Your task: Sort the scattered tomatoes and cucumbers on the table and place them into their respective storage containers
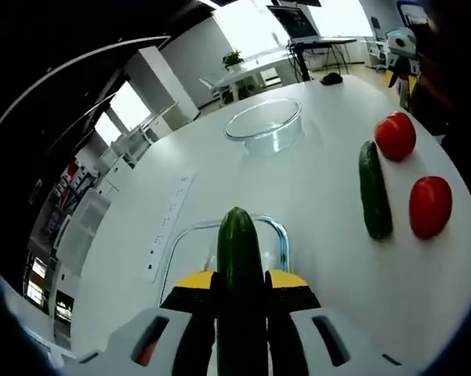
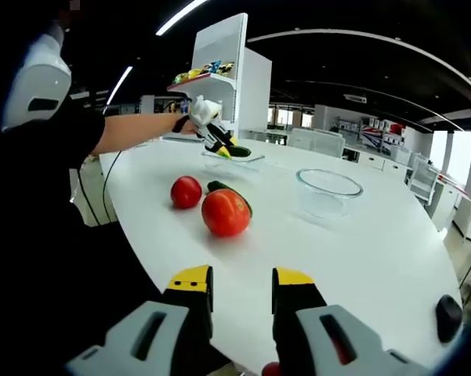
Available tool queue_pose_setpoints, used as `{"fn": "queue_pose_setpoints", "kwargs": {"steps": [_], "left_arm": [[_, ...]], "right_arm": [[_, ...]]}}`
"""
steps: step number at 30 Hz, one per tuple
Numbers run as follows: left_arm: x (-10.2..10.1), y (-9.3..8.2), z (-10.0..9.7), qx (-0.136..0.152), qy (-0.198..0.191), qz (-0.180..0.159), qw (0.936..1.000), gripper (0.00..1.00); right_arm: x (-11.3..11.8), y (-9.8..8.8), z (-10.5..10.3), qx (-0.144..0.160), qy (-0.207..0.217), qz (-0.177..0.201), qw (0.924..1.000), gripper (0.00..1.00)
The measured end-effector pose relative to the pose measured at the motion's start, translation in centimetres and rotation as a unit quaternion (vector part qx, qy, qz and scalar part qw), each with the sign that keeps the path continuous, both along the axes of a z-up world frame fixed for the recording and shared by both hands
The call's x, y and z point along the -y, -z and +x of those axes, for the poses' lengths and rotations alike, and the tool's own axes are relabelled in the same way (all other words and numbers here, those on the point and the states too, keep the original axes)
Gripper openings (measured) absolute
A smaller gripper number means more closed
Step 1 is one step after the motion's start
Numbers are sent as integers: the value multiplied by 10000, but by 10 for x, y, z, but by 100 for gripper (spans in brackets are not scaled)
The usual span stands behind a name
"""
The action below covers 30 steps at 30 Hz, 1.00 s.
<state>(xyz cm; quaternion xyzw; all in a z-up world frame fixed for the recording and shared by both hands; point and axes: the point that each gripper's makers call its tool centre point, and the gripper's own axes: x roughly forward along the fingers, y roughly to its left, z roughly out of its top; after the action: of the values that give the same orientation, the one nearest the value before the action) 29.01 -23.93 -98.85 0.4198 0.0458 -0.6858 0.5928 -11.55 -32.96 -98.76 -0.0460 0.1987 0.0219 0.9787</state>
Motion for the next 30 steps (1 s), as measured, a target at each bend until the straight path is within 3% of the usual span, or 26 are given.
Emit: {"fn": "queue_pose_setpoints", "kwargs": {"steps": [1, 3, 4, 8, 20, 30], "left_arm": [[2, -6, 2, 36, -35, -211, 9998, 27], [1, -23, 2, -293, -167, -487, 9982, 29], [1, -30, 3, -325, -172, -603, 9975, 32], [-6, -45, 8, -241, -258, -718, 9968, 32], [-26, -35, 2, -224, -266, -575, 9977, 33], [-37, -38, -12, -371, -314, -537, 9974, 31]], "right_arm": [[0, 0, 0, -5, -4, -2, 10000, 29], [-1, 0, 0, 15, -10, 16, 10000, 29], [-2, -1, 0, 19, -13, 16, 10000, 29], [-3, -2, 1, 32, -34, -7, 10000, 29], [-15, -8, -1, 68, -169, -70, 9998, 29], [-25, -15, -6, 152, -222, -133, 9995, 29]]}}
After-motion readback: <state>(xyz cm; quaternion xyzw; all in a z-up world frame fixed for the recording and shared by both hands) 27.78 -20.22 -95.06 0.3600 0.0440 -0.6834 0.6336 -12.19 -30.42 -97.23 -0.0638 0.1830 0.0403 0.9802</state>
